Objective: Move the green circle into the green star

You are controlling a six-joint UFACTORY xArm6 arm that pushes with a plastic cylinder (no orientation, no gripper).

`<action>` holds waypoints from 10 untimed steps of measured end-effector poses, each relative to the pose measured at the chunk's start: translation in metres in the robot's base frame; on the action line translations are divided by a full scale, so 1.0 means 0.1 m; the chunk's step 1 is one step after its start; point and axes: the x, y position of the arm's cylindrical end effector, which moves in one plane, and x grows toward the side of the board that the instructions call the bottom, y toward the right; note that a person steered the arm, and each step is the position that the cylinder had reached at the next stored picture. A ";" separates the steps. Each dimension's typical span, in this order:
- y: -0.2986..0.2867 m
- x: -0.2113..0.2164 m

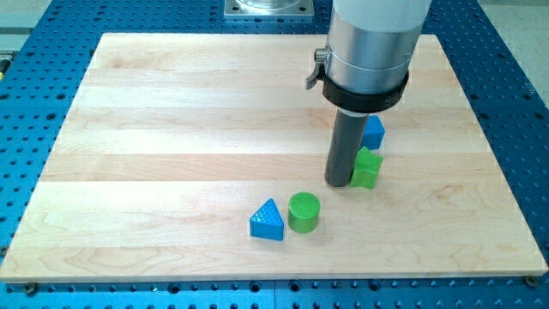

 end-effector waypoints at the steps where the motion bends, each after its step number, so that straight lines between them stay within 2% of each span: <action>1: 0.09 -0.03; 3: 0.17 -0.19; 4: -0.51 -0.20; 5: -1.50 -0.06; 6: -2.27 0.53; 7: -2.22 0.94; 10: -0.83 0.59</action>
